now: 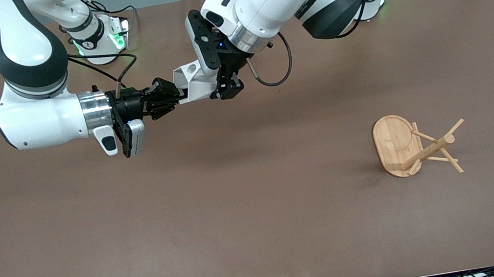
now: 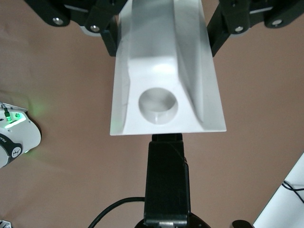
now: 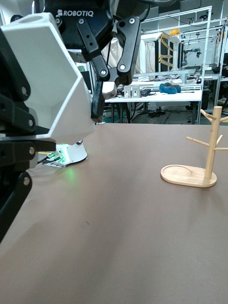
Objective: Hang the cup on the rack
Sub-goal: 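Grasp the cup with the left gripper and open the right gripper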
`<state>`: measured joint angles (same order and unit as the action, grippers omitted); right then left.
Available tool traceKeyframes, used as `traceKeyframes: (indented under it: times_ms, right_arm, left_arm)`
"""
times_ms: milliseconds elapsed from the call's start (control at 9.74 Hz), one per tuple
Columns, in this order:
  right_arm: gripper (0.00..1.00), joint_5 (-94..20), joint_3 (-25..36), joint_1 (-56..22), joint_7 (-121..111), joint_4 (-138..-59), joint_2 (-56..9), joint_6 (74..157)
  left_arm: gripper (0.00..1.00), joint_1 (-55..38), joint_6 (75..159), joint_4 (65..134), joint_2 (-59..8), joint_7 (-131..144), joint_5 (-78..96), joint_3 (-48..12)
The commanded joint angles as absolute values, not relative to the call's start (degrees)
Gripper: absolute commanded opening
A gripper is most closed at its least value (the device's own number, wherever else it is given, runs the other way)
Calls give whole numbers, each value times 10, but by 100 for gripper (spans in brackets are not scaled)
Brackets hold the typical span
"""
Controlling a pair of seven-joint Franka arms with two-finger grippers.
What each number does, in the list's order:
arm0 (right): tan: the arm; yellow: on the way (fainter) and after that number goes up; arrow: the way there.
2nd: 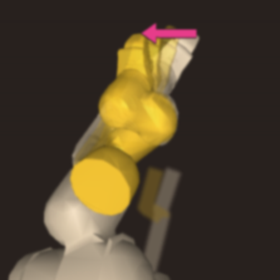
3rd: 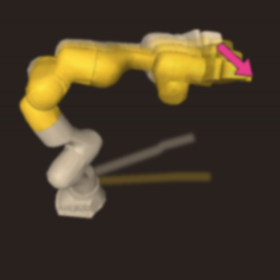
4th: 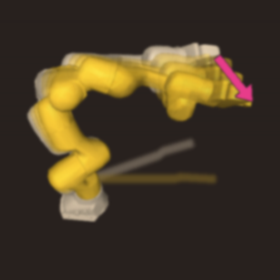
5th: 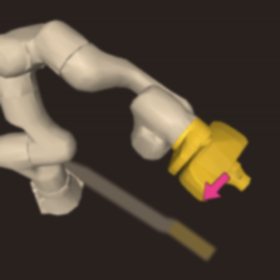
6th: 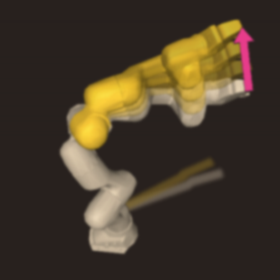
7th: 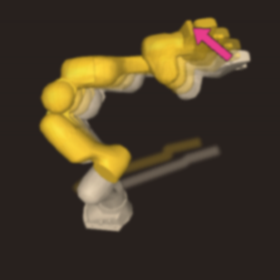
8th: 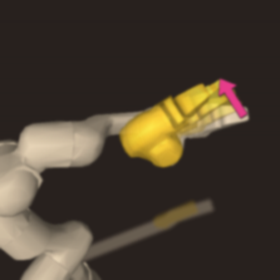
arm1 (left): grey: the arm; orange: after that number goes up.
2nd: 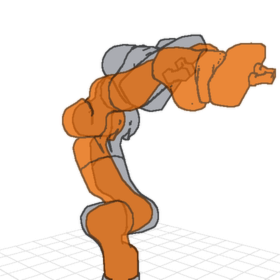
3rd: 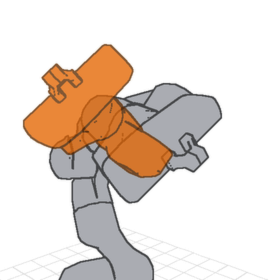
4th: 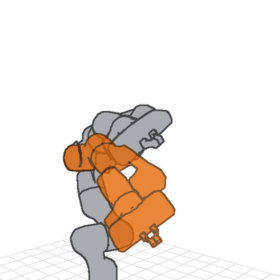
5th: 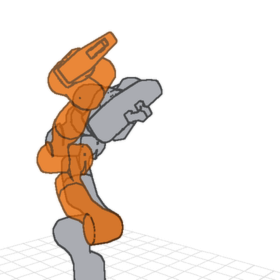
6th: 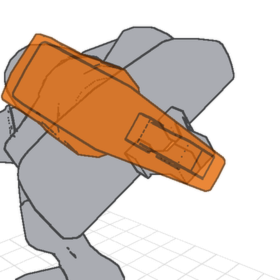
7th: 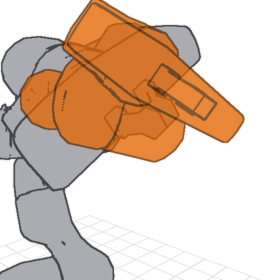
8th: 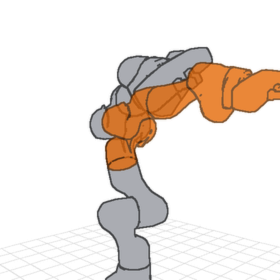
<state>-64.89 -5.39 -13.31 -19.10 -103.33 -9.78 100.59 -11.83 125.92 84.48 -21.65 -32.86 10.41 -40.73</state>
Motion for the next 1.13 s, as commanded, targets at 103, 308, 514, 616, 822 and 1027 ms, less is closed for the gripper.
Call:
traceKeyframes:
  times_ms: [103, 308, 514, 616, 822, 1027]
  right_arm:
    - [2, -686, -55, -140, -162, -1030, -88, 1006]
    - [99, -685, -55, -140, -121, -1029, -86, 1006]
    - [100, -676, -49, -133, -121, -1029, -86, 1008]
    - [100, -650, -47, -121, -121, -1029, -88, 1008]
    - [100, -572, -46, -72, -113, -1020, -86, 1007]
    - [100, -417, -45, -44, -77, -992, -82, 1014]
  left_arm:
    - [0, -115, 1261, 866, -223, -343, 111, -405]
    - [0, -112, 1261, 867, -223, -355, 110, -405]
    - [0, -103, 1260, 867, -222, -359, 110, -405]
    - [0, -103, 1260, 867, -222, -359, 110, -405]
    - [1, -93, 1260, 868, -223, -358, 109, -405]
    - [1, -76, 1260, 871, -227, -350, 110, -404]
